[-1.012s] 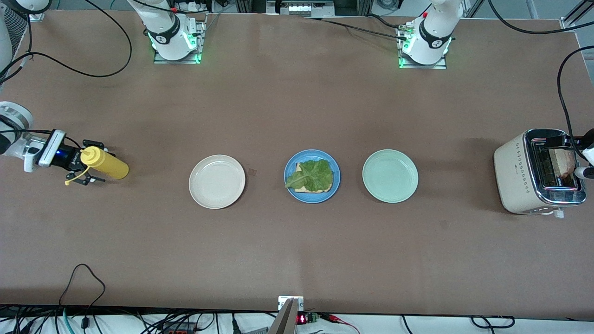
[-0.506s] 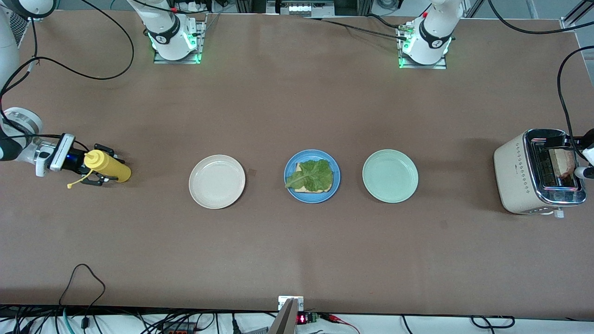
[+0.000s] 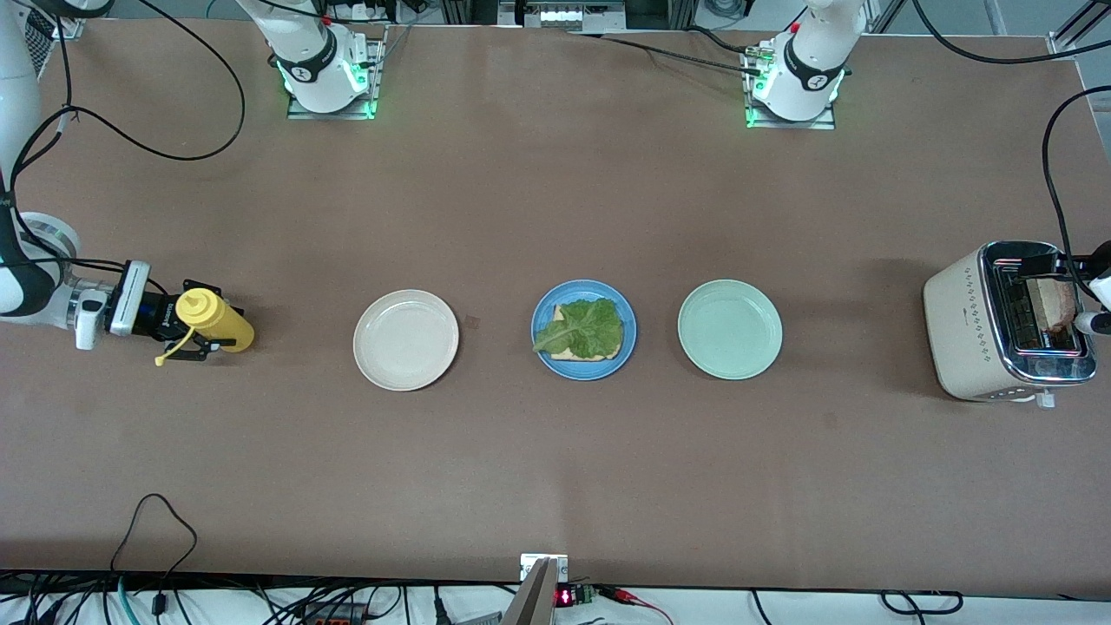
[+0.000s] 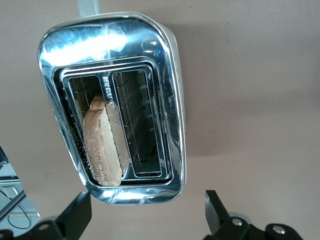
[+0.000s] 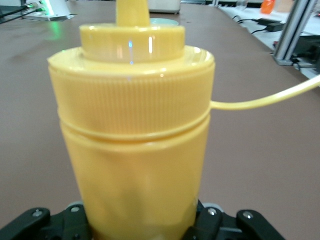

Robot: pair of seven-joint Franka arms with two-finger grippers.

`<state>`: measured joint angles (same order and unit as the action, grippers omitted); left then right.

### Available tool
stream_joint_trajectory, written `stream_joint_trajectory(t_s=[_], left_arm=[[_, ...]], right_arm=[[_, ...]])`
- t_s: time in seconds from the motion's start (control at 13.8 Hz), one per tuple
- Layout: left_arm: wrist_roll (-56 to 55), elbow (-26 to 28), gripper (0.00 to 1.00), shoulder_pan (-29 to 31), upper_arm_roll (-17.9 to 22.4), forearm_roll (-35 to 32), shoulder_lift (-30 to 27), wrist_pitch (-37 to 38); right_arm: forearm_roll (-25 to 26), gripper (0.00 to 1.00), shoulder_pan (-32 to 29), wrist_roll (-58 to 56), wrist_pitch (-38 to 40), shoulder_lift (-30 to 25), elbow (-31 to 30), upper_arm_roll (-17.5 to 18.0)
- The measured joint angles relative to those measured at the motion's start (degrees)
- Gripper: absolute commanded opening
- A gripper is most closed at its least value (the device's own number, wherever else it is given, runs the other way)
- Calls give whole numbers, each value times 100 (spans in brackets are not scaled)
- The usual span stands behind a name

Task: Make sandwich in blue plate with both arms
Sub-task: 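Lift and carry the mustard bottle over the blue plate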

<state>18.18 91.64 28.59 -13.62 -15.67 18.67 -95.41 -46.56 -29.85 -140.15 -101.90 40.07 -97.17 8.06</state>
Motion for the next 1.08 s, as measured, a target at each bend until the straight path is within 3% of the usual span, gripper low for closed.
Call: stream_joint_trajectory(t_s=[0.14, 0.36, 0.65, 1.08], left_arm=[[0, 0, 100, 0, 0, 0, 0, 0], [0, 0, 100, 0, 0, 0, 0, 0], [0, 0, 100, 0, 0, 0, 0, 0], [0, 0, 100, 0, -1, 0, 0, 0]], right_arm=[[332, 0, 73, 573, -7, -285, 2, 267], [576, 0, 452, 1266, -20, -583, 3, 377], [1044, 0, 1305, 2486, -504, -1011, 17, 406], [2353, 0, 2775, 4512, -1428, -1461, 12, 433]])
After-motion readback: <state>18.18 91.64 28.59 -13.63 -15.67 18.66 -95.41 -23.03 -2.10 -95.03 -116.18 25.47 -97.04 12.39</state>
